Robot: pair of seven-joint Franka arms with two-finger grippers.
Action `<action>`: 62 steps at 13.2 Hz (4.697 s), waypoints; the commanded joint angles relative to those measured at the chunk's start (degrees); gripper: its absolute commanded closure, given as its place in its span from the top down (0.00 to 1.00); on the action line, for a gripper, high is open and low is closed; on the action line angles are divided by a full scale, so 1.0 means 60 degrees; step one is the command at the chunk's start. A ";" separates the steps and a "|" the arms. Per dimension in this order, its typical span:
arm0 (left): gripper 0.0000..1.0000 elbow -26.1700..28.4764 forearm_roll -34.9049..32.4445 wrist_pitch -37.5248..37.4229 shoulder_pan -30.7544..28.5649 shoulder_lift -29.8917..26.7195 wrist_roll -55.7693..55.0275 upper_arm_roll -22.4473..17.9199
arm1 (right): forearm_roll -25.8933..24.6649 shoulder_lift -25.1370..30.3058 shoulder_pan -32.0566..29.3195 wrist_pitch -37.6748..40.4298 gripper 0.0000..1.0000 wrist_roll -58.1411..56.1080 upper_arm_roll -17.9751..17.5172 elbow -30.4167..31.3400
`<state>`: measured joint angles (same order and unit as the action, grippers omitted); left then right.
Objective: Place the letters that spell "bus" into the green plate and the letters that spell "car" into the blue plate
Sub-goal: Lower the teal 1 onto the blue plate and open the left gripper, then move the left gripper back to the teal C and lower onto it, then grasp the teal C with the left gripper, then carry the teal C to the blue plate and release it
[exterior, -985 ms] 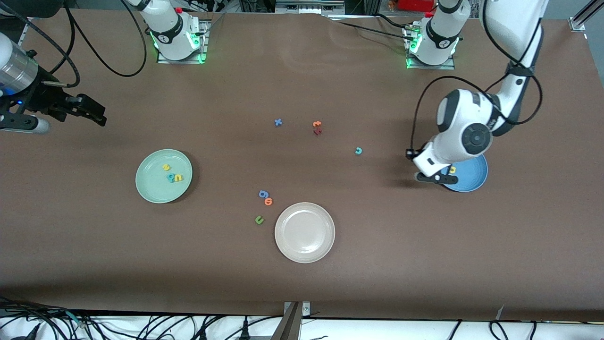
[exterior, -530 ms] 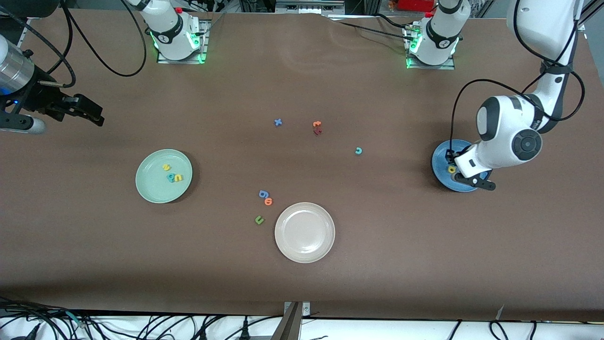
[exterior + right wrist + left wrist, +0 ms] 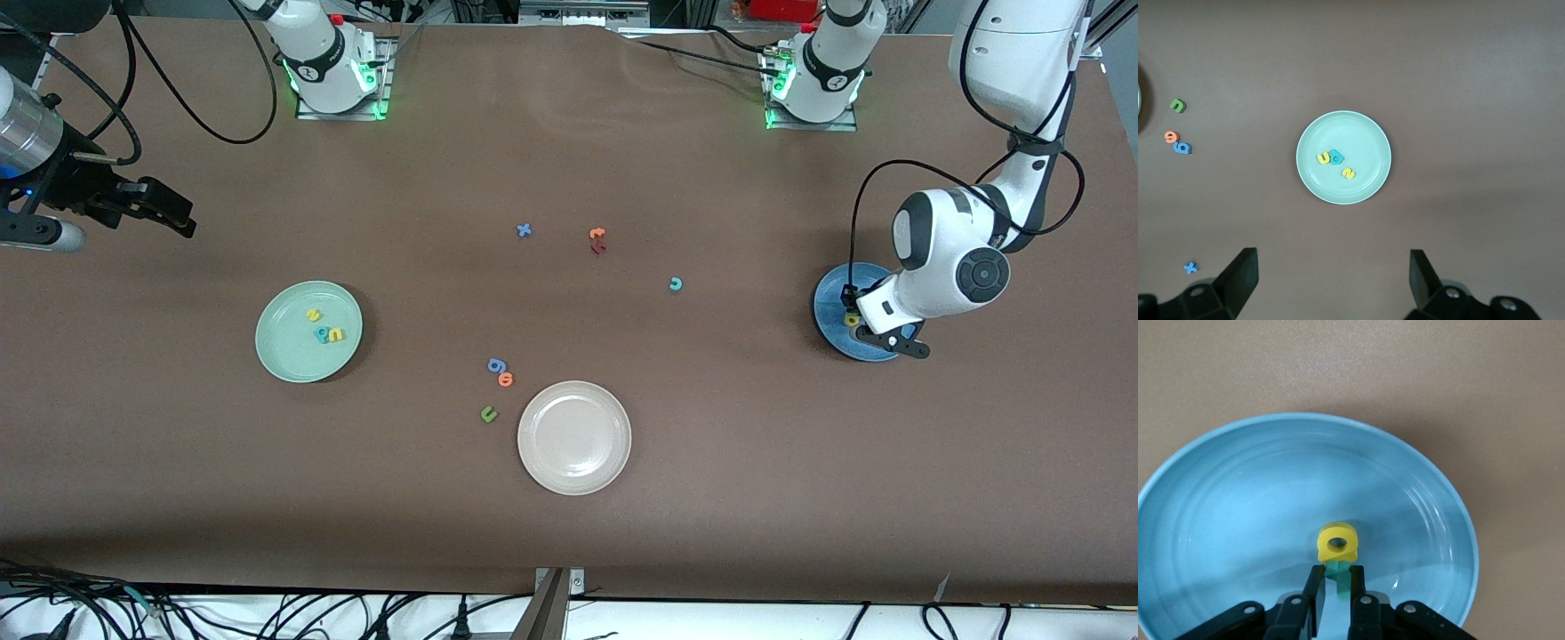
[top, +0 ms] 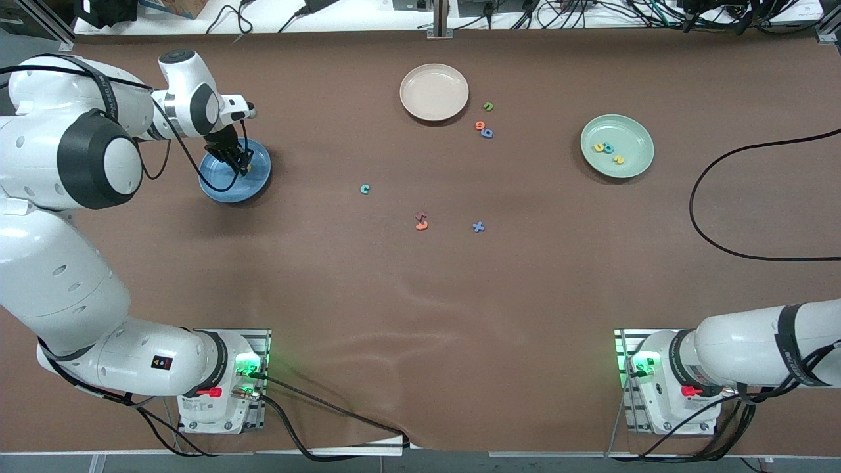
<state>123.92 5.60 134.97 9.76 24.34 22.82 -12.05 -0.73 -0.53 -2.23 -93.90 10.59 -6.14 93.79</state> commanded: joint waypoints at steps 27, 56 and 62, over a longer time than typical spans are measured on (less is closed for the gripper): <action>0.87 0.0248 -0.0799 0.2012 0.2783 0.0075 -0.5986 0.3004 | 0.0181 -0.0015 -0.0142 0.0327 1.00 -0.0124 -0.0046 -0.0046; 0.00 0.0147 -0.1260 0.1618 0.1319 -0.0511 -0.1075 0.1895 | 0.0181 -0.0015 -0.0156 0.0356 1.00 -0.0124 -0.0046 -0.0046; 0.00 0.0147 0.0283 0.1310 0.1157 -0.0526 0.4145 -0.0479 | 0.0181 -0.0015 -0.0156 0.0356 1.00 -0.0124 -0.0046 -0.0046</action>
<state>124.23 5.19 144.20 16.55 22.28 40.56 -12.15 -0.72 -0.77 -2.31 -92.42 10.58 -6.04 93.79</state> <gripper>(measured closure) 0.762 0.000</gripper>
